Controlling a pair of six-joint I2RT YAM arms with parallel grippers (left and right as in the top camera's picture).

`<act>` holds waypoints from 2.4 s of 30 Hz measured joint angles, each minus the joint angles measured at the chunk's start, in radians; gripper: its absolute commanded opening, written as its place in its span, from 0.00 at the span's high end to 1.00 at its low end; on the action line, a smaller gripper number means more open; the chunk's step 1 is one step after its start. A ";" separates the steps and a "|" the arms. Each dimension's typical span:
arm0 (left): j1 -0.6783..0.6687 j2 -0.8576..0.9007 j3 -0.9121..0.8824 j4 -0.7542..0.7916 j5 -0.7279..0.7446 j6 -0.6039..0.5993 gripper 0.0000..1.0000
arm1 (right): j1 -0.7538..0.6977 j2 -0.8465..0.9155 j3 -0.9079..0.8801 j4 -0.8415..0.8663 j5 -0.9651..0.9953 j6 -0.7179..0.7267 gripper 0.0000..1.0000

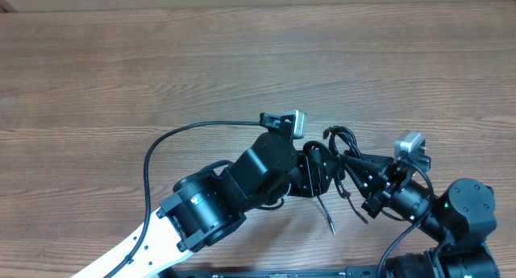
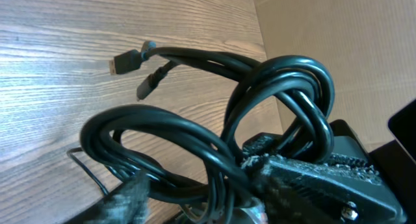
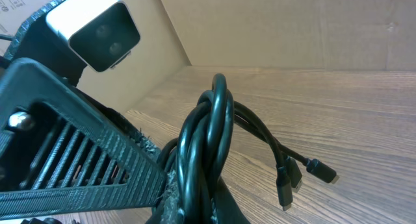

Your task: Untangle cables

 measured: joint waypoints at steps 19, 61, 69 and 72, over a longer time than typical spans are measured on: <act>0.000 0.000 0.007 -0.060 0.005 -0.027 0.70 | 0.000 0.001 0.000 0.063 -0.007 0.017 0.96; 0.021 0.000 0.010 -0.085 -0.010 0.175 0.96 | 0.000 0.003 0.000 0.138 -0.124 0.111 0.70; 0.034 -0.008 0.010 -0.092 -0.140 0.361 0.96 | 0.000 0.002 0.000 0.096 -0.054 0.118 0.26; 0.034 -0.019 0.010 -0.087 -0.173 0.426 0.96 | 0.000 0.002 0.000 0.082 -0.036 0.116 0.13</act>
